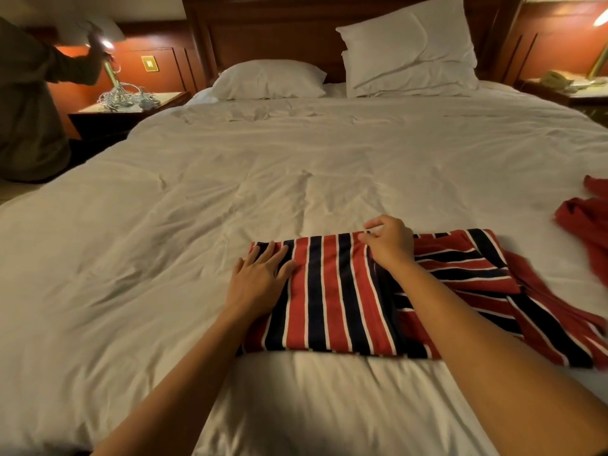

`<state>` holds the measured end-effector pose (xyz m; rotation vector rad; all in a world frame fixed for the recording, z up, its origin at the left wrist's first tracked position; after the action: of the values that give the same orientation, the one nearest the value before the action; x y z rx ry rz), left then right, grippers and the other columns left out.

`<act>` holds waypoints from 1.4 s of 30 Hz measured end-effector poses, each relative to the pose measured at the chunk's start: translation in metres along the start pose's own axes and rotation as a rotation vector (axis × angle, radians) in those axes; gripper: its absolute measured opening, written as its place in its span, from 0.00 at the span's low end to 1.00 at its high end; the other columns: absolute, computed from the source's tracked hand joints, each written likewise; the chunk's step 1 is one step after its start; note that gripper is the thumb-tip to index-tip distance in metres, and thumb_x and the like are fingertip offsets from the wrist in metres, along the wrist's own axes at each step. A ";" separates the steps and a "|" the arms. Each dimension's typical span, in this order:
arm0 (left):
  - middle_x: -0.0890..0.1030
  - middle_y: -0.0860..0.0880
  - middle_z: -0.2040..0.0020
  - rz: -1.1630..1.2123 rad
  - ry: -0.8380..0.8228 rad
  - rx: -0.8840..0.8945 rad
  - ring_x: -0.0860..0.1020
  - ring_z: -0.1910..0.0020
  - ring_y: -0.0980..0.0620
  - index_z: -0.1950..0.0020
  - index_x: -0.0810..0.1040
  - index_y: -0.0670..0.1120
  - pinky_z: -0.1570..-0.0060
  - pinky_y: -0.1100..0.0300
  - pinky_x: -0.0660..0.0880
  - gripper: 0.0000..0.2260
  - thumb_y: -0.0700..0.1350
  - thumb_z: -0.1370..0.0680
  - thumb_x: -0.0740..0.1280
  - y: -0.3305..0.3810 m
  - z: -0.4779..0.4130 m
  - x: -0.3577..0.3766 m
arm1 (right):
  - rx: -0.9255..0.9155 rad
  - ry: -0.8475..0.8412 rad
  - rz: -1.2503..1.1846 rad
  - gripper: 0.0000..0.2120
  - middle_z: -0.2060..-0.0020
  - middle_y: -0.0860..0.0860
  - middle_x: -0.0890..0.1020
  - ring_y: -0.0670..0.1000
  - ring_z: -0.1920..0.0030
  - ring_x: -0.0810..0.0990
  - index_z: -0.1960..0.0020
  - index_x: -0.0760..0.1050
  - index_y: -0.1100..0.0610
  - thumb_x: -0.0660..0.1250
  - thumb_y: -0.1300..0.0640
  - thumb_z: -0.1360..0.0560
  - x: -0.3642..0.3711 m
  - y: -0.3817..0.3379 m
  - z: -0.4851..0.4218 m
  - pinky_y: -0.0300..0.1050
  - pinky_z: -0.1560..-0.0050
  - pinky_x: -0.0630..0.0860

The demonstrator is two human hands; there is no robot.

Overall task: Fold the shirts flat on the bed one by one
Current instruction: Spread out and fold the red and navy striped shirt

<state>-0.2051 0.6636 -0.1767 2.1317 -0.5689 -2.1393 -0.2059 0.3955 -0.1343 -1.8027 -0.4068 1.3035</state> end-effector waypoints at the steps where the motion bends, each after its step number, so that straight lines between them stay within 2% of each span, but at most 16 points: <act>1: 0.53 0.55 0.19 0.002 -0.001 0.002 0.47 0.19 0.52 0.20 0.55 0.62 0.22 0.47 0.44 0.29 0.69 0.20 0.43 0.000 0.000 0.000 | 0.013 0.006 -0.022 0.11 0.56 0.52 0.82 0.53 0.54 0.81 0.46 0.78 0.53 0.75 0.54 0.27 -0.004 0.005 -0.001 0.42 0.55 0.73; 3: 0.52 0.55 0.19 -0.003 -0.005 0.001 0.47 0.19 0.52 0.20 0.54 0.62 0.22 0.47 0.44 0.29 0.68 0.20 0.43 0.000 0.001 0.000 | 0.018 -0.003 -0.024 0.15 0.54 0.53 0.82 0.52 0.56 0.80 0.41 0.74 0.53 0.73 0.54 0.25 -0.008 0.010 0.003 0.43 0.57 0.74; 5: 0.52 0.55 0.19 -0.006 -0.009 -0.001 0.46 0.19 0.52 0.20 0.53 0.62 0.22 0.47 0.43 0.28 0.67 0.20 0.43 -0.002 0.002 0.000 | -0.030 -0.002 0.003 0.17 0.58 0.50 0.81 0.48 0.60 0.78 0.37 0.71 0.52 0.70 0.51 0.23 -0.014 0.007 0.018 0.41 0.63 0.72; 7: 0.52 0.55 0.18 -0.007 -0.010 -0.001 0.46 0.19 0.52 0.20 0.53 0.62 0.22 0.47 0.44 0.28 0.67 0.19 0.42 -0.003 0.003 0.001 | -0.106 0.027 0.021 0.16 0.61 0.45 0.76 0.42 0.61 0.75 0.41 0.71 0.50 0.70 0.45 0.24 -0.018 0.001 0.043 0.36 0.66 0.68; 10: 0.52 0.55 0.19 0.005 -0.002 0.006 0.47 0.19 0.52 0.20 0.54 0.62 0.22 0.47 0.44 0.29 0.67 0.20 0.42 -0.001 0.003 0.001 | -0.194 0.079 0.148 0.17 0.60 0.41 0.75 0.41 0.60 0.75 0.53 0.73 0.49 0.70 0.36 0.27 -0.024 0.003 0.083 0.36 0.65 0.68; 13: 0.53 0.55 0.19 0.030 0.025 0.006 0.48 0.19 0.53 0.20 0.56 0.61 0.22 0.47 0.44 0.28 0.67 0.19 0.43 0.000 0.004 0.000 | -0.174 0.051 0.343 0.22 0.55 0.41 0.73 0.45 0.55 0.74 0.52 0.75 0.49 0.67 0.30 0.30 -0.021 0.010 0.101 0.41 0.60 0.69; 19: 0.56 0.55 0.19 0.034 0.062 0.046 0.50 0.19 0.52 0.21 0.59 0.59 0.21 0.48 0.45 0.27 0.66 0.18 0.45 0.007 0.015 -0.005 | -0.151 -0.009 0.459 0.23 0.49 0.49 0.79 0.52 0.52 0.80 0.41 0.71 0.51 0.63 0.34 0.24 -0.015 0.008 0.097 0.45 0.59 0.72; 23: 0.56 0.56 0.19 0.019 0.056 0.073 0.50 0.19 0.52 0.21 0.59 0.60 0.21 0.47 0.45 0.28 0.66 0.19 0.43 0.008 0.021 -0.006 | -0.139 -0.092 0.416 0.22 0.50 0.50 0.81 0.53 0.49 0.81 0.36 0.69 0.50 0.68 0.41 0.24 -0.020 0.005 0.088 0.46 0.57 0.74; 25: 0.55 0.56 0.19 0.018 0.068 0.001 0.49 0.19 0.52 0.20 0.59 0.59 0.22 0.46 0.46 0.28 0.66 0.18 0.43 0.004 0.023 -0.006 | -0.180 -0.060 0.521 0.22 0.43 0.53 0.78 0.56 0.43 0.79 0.32 0.67 0.50 0.69 0.47 0.22 -0.018 -0.003 0.086 0.53 0.45 0.76; 28: 0.55 0.56 0.19 0.019 0.077 -0.029 0.46 0.19 0.52 0.20 0.58 0.58 0.22 0.45 0.45 0.27 0.64 0.18 0.42 0.002 0.022 -0.005 | -0.385 0.045 0.661 0.25 0.31 0.56 0.70 0.58 0.33 0.70 0.25 0.63 0.50 0.64 0.55 0.20 0.000 -0.033 0.082 0.57 0.33 0.67; 30: 0.55 0.56 0.19 0.037 0.058 -0.022 0.46 0.19 0.52 0.20 0.58 0.59 0.22 0.46 0.45 0.26 0.63 0.17 0.43 0.000 0.020 -0.005 | -0.438 -0.149 0.678 0.24 0.23 0.54 0.62 0.56 0.24 0.60 0.21 0.57 0.50 0.54 0.48 0.17 0.019 -0.044 0.079 0.58 0.26 0.58; 32: 0.54 0.57 0.19 0.071 0.036 -0.023 0.46 0.19 0.53 0.20 0.58 0.59 0.21 0.47 0.45 0.25 0.62 0.16 0.44 -0.003 0.018 -0.004 | -0.372 -0.416 0.751 0.29 0.19 0.51 0.51 0.54 0.20 0.47 0.19 0.50 0.50 0.44 0.39 0.17 0.035 -0.034 0.080 0.60 0.22 0.44; 34: 0.54 0.57 0.19 0.102 0.027 -0.021 0.46 0.19 0.54 0.20 0.58 0.59 0.21 0.48 0.44 0.24 0.61 0.16 0.45 -0.007 0.016 -0.003 | -0.356 -0.509 0.818 0.33 0.19 0.51 0.46 0.54 0.20 0.42 0.19 0.44 0.50 0.39 0.35 0.19 0.039 -0.020 0.084 0.61 0.23 0.37; 37: 0.55 0.57 0.19 0.117 0.027 -0.009 0.46 0.19 0.53 0.20 0.58 0.59 0.21 0.48 0.45 0.24 0.61 0.16 0.45 -0.010 0.013 0.000 | -0.411 -0.528 0.862 0.36 0.19 0.50 0.45 0.51 0.20 0.42 0.19 0.43 0.51 0.38 0.32 0.20 0.029 -0.006 0.084 0.63 0.23 0.36; 39: 0.55 0.57 0.19 0.117 0.029 -0.004 0.46 0.19 0.53 0.20 0.59 0.60 0.21 0.48 0.45 0.24 0.62 0.16 0.45 -0.011 0.011 0.001 | -0.429 -0.575 0.852 0.36 0.20 0.48 0.48 0.49 0.20 0.44 0.19 0.46 0.50 0.39 0.32 0.20 0.011 0.000 0.079 0.64 0.24 0.36; 42: 0.55 0.57 0.19 0.110 0.023 -0.001 0.46 0.19 0.53 0.20 0.58 0.60 0.21 0.48 0.46 0.24 0.62 0.16 0.45 -0.011 0.011 0.001 | -0.404 -0.548 0.627 0.33 0.21 0.46 0.58 0.49 0.22 0.57 0.21 0.57 0.45 0.46 0.31 0.21 -0.036 0.016 0.067 0.60 0.23 0.47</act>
<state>-0.2134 0.6759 -0.1812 2.0695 -0.6668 -2.0550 -0.2834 0.3917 -0.1308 -1.9598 -0.4342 2.3114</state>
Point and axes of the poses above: each hand's wrist, its own z-axis away from the middle knuckle, its own x-axis out of the palm, y = z × x, the point moved 4 cm from there along -z, towards the middle knuckle
